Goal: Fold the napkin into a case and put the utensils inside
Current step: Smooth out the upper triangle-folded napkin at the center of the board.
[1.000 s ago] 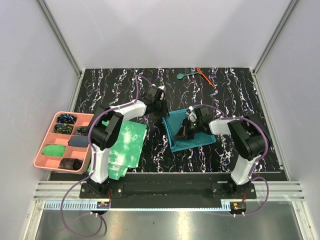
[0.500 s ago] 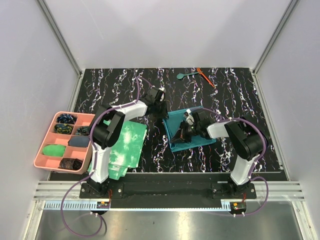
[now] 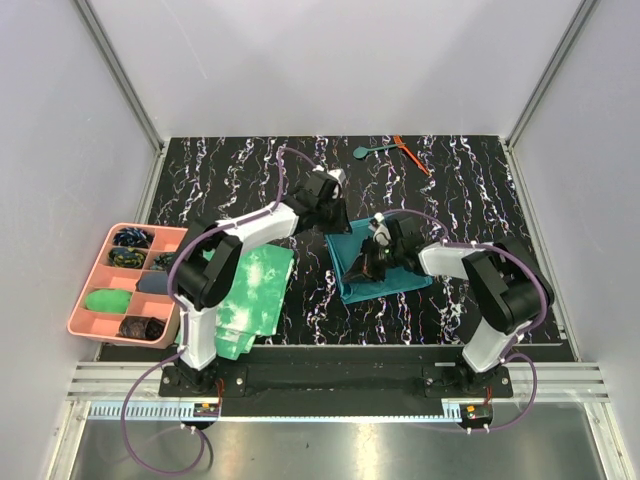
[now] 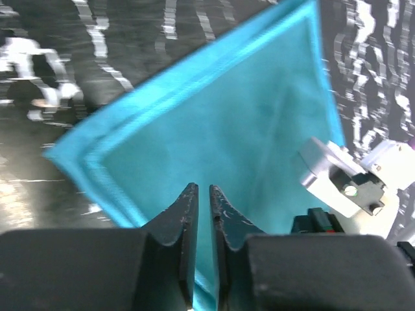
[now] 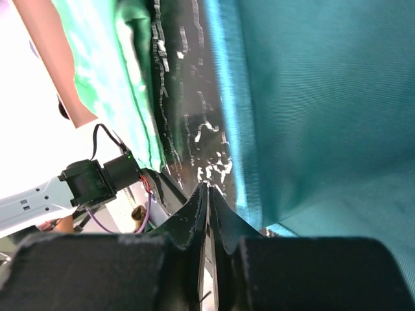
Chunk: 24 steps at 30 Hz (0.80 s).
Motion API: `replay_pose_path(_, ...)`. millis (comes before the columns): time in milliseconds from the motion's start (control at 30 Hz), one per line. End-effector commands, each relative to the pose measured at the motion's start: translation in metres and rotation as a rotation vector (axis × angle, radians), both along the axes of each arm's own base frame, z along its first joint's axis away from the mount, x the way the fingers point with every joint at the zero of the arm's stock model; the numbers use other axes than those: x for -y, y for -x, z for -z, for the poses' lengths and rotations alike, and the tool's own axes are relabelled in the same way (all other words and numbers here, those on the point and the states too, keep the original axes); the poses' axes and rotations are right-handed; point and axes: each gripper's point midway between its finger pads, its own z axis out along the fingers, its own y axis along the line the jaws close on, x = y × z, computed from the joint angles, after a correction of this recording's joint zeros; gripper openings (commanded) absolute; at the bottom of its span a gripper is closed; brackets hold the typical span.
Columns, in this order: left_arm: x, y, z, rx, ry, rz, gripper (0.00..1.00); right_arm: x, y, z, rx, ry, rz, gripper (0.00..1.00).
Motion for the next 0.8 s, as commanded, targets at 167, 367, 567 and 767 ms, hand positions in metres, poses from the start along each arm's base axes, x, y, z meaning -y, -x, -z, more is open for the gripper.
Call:
replay_pose_path(167,0.009,0.009,0.017,-0.037,0.028,0.017,0.07,-0.002,0.01,-0.012,0.074,0.123,-0.042,0.07)
replay_pose_path(367,0.005,0.013,0.04,-0.072,-0.001,0.014,0.06,0.001,0.018,0.004,0.063,0.192,-0.05,0.06)
replay_pose_path(567,-0.005,0.014,0.06,-0.1,-0.032,-0.002,0.06,0.005,0.029,0.021,0.041,0.226,-0.051,0.05)
replay_pose_path(767,-0.012,0.004,0.066,-0.098,-0.044,-0.013,0.06,0.006,0.036,0.034,0.018,0.229,-0.05,0.04)
